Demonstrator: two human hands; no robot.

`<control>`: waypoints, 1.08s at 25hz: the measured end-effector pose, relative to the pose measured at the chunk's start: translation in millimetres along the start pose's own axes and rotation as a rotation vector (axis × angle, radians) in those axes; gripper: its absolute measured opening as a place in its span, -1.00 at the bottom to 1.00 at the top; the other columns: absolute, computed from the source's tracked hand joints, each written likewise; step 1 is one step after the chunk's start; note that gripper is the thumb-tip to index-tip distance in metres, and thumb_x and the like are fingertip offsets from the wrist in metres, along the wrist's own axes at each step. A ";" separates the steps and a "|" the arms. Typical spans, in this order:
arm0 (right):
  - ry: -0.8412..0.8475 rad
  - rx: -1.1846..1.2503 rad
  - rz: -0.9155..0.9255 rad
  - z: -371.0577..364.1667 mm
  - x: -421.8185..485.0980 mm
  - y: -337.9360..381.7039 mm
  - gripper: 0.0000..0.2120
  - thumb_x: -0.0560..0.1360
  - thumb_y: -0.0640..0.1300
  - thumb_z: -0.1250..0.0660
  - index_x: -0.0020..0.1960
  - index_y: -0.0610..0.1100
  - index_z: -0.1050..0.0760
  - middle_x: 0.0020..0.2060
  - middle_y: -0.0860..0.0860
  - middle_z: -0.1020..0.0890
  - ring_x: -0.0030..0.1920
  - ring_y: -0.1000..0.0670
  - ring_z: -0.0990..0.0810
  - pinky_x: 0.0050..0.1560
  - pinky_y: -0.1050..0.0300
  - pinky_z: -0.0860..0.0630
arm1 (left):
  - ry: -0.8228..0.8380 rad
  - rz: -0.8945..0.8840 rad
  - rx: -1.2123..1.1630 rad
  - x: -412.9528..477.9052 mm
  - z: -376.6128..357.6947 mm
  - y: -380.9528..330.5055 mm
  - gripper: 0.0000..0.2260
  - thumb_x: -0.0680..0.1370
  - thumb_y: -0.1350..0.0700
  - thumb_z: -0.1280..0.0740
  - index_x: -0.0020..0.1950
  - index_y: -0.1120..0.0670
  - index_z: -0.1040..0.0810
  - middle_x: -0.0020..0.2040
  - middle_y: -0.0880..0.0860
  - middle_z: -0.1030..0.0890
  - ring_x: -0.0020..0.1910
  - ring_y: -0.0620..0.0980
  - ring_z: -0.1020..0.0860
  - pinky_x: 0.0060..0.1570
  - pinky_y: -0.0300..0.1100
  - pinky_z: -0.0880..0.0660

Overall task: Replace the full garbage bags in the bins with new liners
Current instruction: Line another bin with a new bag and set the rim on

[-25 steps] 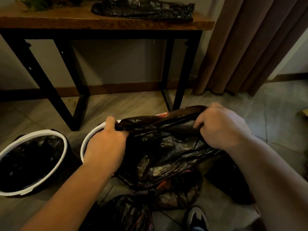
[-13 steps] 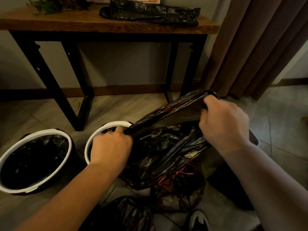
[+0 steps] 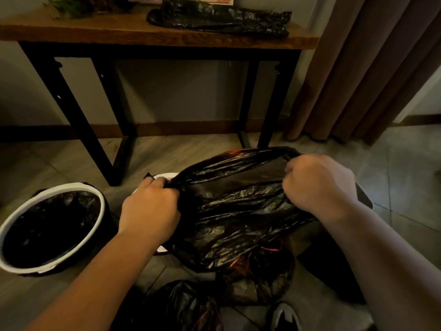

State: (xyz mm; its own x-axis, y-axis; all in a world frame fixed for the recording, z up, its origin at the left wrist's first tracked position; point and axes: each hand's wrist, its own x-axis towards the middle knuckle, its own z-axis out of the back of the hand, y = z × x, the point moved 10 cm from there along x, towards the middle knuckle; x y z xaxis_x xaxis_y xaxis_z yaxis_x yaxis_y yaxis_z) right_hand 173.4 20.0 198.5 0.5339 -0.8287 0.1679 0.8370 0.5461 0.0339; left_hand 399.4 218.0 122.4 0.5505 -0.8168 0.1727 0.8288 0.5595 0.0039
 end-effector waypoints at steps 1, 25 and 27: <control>-0.070 0.020 -0.023 7.2 0.3 0.3 -0.71 0.52 0.14 -0.20 -0.20 0.00 -0.57 -0.26 0.04 -0.60 -0.30 -0.04 -0.52 -0.35 0.18 -0.29 | -0.025 0.002 -0.027 0.6 4.0 -1.0 -0.88 0.50 0.06 -0.37 -0.07 0.01 -0.71 -0.04 0.07 -0.51 0.06 0.17 -0.53 -0.23 0.02 -0.59; -0.124 -0.093 0.051 3.1 -0.1 17.2 -0.61 0.49 0.02 -0.41 -0.33 0.03 -0.23 -0.43 0.07 -0.39 -0.46 0.04 -0.32 -0.45 0.20 -0.13 | 0.062 0.070 0.203 -13.7 -5.6 15.8 -0.94 0.40 0.06 -0.52 -0.16 -0.02 -0.70 -0.14 0.02 -0.58 -0.33 0.15 -0.64 -0.38 -0.12 -0.29; 0.008 -0.111 0.025 -6.6 1.0 7.8 -0.76 0.48 -0.04 -0.42 -0.23 0.01 -0.36 -0.34 0.07 -0.45 -0.39 0.02 -0.41 -0.44 0.16 -0.26 | 0.082 -0.058 0.220 -10.1 -17.8 13.9 -0.79 0.37 0.11 -0.51 -0.03 -0.08 -0.72 0.04 0.04 -0.56 -0.17 0.12 -0.66 -0.24 -0.02 -0.46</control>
State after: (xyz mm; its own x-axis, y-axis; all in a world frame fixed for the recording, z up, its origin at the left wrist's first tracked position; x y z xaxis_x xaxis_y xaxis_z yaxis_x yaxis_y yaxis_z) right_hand 181.2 22.6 192.4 0.5554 -0.8162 0.1595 0.8313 0.5501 -0.0796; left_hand 407.2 231.6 103.2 0.5162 -0.8522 0.0852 0.8226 0.5211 0.2276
